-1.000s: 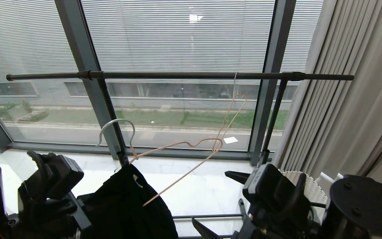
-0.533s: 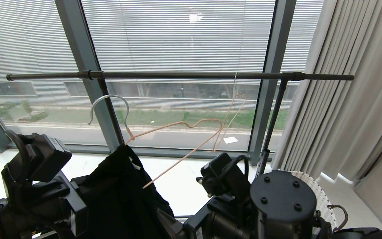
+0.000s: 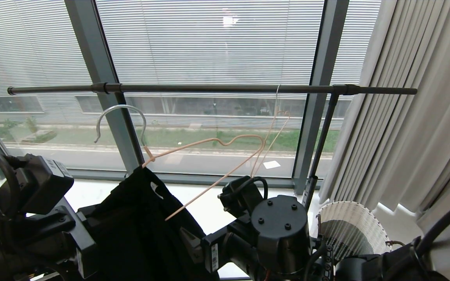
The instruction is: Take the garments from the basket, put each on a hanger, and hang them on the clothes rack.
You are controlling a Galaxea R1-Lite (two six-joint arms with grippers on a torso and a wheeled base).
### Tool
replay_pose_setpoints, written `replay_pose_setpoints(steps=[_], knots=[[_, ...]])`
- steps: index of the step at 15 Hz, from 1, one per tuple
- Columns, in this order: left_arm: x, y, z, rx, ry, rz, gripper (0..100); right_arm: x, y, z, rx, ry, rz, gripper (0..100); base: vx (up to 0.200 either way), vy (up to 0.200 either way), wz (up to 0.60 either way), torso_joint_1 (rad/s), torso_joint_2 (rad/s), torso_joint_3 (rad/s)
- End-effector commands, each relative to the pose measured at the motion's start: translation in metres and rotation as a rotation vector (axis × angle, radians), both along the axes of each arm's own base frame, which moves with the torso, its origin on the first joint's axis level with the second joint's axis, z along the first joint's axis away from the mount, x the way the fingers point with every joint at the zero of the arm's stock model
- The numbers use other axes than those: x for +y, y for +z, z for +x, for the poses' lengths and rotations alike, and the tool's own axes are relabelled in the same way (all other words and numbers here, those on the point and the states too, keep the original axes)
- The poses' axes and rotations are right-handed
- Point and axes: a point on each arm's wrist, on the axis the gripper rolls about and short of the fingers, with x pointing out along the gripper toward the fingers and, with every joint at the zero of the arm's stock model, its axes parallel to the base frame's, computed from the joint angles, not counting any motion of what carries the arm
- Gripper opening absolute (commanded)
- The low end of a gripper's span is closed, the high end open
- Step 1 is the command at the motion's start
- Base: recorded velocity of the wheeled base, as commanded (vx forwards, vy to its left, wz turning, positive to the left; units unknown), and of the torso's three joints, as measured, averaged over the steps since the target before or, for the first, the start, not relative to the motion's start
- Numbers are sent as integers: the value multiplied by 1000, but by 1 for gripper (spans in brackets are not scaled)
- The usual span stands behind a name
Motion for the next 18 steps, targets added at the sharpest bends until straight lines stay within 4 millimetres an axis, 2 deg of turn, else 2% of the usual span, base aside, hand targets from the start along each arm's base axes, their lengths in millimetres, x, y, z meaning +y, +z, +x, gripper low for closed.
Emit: replay_pose_setpoints(steps=[1, 4, 8, 10, 12, 15, 18], knots=[[-1, 3, -1, -13, -10, -5, 0, 10, -6, 7, 3, -8, 4, 100, 0, 0, 0, 0, 0, 0], [-3, 12, 2, -40, -11, -16, 0, 17, -6, 9, 5, -7, 17, 100, 0, 0, 0, 0, 0, 0], [-3, 13, 4, -40, -11, -16, 0, 25, -8, -11, 9, 51, 10, 100, 0, 0, 0, 0, 0, 0], [-4, 13, 3, -41, -22, -17, 0, 30, -17, -16, 16, 68, -10, 100, 0, 0, 0, 0, 0, 0], [-10, 13, -2, -47, -71, -15, 0, 32, -34, -14, 32, 60, -56, 100, 0, 0, 0, 0, 0, 0], [-12, 12, -1, -66, -90, 21, 0, 22, -53, -3, 68, 19, -152, 100, 0, 0, 0, 0, 0, 0], [-10, 10, 3, -53, -65, 27, 0, -1, -62, 16, 64, -116, -219, 100, 0, 0, 0, 0, 0, 0]])
